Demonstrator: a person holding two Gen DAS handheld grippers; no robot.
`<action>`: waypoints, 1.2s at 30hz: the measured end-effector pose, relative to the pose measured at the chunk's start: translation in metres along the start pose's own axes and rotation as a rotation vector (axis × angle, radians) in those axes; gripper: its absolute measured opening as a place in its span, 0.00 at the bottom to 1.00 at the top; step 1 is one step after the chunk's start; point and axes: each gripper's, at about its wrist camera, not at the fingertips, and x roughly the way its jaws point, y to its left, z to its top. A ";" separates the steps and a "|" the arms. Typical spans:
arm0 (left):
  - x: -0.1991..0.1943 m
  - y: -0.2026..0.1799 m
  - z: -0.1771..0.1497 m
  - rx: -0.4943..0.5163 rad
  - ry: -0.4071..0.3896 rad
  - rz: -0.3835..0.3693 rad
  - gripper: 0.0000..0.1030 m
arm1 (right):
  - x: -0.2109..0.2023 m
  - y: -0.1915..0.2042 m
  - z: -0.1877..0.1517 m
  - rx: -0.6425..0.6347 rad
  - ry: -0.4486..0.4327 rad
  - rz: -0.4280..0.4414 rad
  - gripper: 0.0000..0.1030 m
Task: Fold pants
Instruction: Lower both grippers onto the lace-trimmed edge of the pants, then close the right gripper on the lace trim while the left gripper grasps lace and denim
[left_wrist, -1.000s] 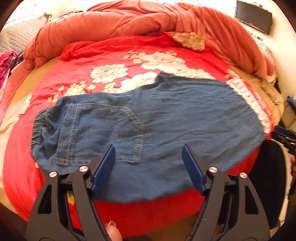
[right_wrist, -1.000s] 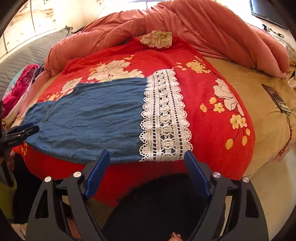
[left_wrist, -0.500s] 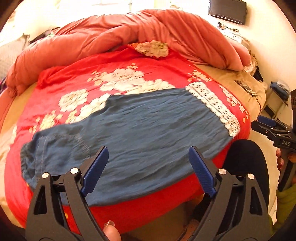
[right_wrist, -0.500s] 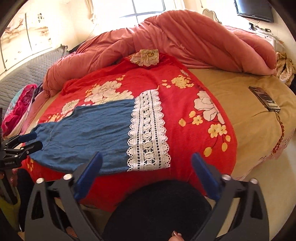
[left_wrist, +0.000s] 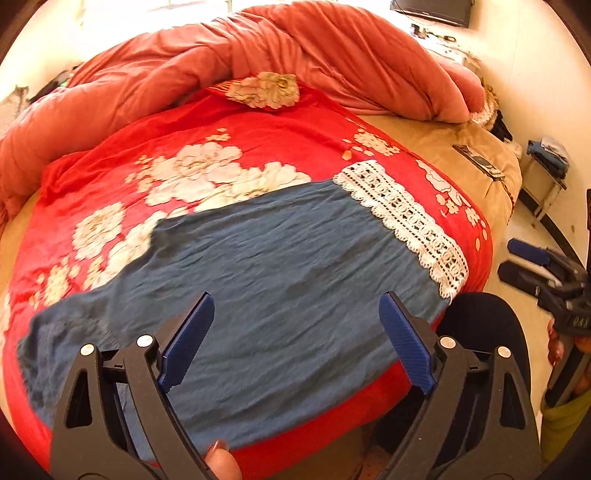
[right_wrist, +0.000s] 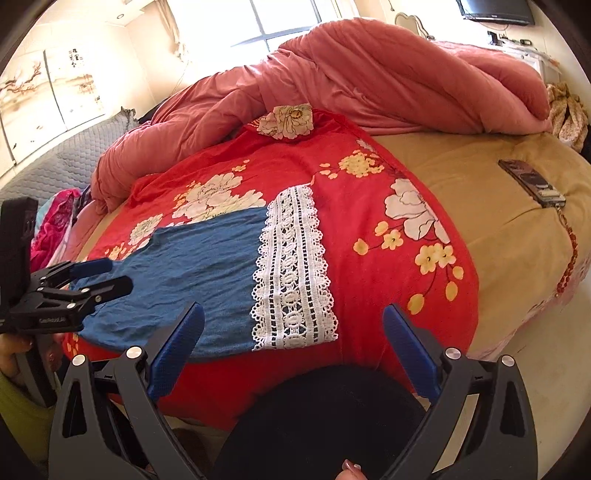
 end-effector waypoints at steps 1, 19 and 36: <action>0.004 -0.002 0.005 0.006 0.005 -0.011 0.82 | 0.003 -0.001 -0.001 0.009 0.003 0.002 0.94; 0.132 -0.022 0.123 0.182 0.100 -0.160 0.82 | 0.056 -0.013 0.007 0.132 0.116 0.078 0.93; 0.192 -0.028 0.127 0.187 0.212 -0.459 0.56 | 0.091 -0.016 0.013 0.216 0.179 0.225 0.51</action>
